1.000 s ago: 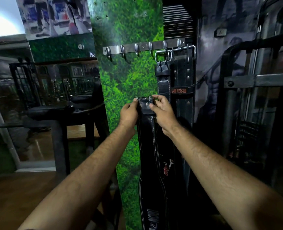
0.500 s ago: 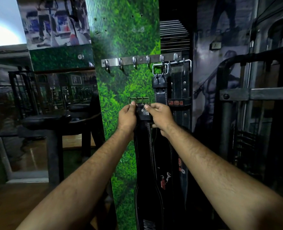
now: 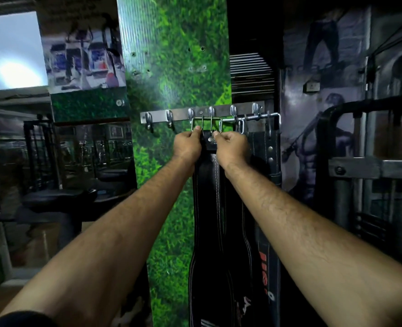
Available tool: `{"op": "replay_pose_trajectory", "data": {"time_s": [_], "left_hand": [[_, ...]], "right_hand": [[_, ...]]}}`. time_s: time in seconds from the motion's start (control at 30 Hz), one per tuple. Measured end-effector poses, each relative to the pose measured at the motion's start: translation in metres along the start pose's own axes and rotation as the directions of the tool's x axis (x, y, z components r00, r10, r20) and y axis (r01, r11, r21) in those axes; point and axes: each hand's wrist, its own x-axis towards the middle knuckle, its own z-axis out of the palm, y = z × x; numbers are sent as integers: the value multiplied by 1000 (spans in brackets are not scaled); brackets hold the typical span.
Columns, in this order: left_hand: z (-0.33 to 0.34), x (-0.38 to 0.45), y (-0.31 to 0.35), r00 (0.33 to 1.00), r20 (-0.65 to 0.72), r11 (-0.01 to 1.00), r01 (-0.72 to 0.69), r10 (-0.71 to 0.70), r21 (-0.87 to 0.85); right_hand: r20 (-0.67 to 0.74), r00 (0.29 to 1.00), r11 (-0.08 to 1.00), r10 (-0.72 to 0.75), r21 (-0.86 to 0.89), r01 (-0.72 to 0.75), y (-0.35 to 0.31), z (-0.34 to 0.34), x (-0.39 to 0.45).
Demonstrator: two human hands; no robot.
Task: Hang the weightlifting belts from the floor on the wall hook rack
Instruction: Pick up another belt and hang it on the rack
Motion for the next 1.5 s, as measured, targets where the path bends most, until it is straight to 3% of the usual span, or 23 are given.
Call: {"op": "replay_pose_trajectory", "data": {"time_s": [0.23, 0.4, 0.47, 0.6, 0.77, 0.97, 1.27, 1.5], "left_hand": [[10, 40, -6, 996, -6, 995, 84, -84, 54], [7, 30, -20, 988, 55, 990, 144, -143, -3], [3, 19, -26, 989, 96, 989, 121, -112, -88], [-7, -14, -40, 968, 227, 934, 177, -108, -310], [-24, -54, -100, 962, 269, 988, 86, -48, -131], [-27, -77, -141, 955, 295, 991, 66, -30, -114], [-47, -136, -241, 917, 354, 978, 209, -186, -27], [-75, -193, -311, 814, 441, 920, 382, -379, 84]], "right_hand": [[-17, 998, 983, 56, -172, -58, -9, 7, 22], [8, 1000, 953, -5, -301, 7, 0, 7, 1], [-9, 997, 972, -72, -225, 69, 12, 7, -13], [6, 992, 988, -128, 93, 127, 55, 8, -46], [122, 992, 988, -13, 152, -6, 120, -3, -74], [236, 970, 979, 49, 183, -94, 148, -19, -91], [358, 921, 988, 150, -19, -154, 222, -44, -153], [454, 833, 938, 317, -20, -346, 258, -61, -197]]}}
